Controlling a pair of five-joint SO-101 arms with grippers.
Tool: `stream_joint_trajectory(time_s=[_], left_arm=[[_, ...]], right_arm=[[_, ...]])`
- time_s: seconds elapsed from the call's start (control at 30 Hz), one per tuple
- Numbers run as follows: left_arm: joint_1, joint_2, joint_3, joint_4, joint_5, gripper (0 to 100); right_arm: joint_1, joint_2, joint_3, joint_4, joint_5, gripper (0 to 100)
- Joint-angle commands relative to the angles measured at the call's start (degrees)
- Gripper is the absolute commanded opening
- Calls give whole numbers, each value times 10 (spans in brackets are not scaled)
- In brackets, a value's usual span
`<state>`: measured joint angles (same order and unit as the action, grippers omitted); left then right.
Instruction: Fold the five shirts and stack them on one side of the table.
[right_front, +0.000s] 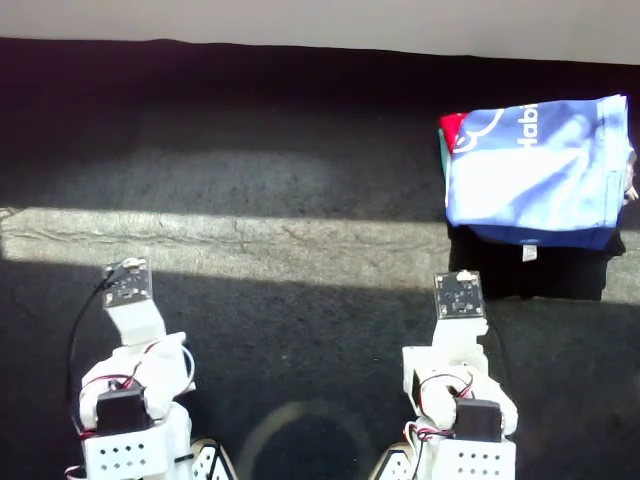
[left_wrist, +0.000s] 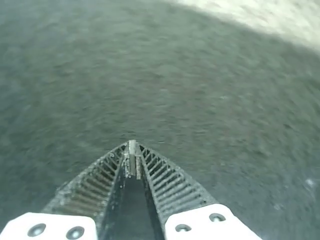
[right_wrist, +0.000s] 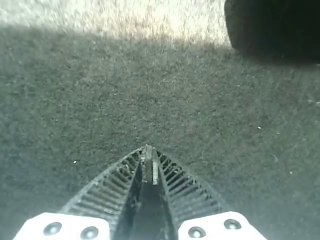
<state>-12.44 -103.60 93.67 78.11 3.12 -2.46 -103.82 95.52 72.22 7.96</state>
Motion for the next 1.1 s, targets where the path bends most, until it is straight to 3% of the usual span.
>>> stream_joint_trajectory(time_s=[0.0, 0.13, 1.07], left_arm=[[85, 0, 20, -4, 2, 9], [131, 1, 35, -18, 2, 9], [131, 1, 35, -18, 2, 9]], right_arm=[[-5, -3, 49, -17, 1, 9], [-5, -3, 65, -18, 2, 9], [-3, -3, 83, -18, 4, 8]])
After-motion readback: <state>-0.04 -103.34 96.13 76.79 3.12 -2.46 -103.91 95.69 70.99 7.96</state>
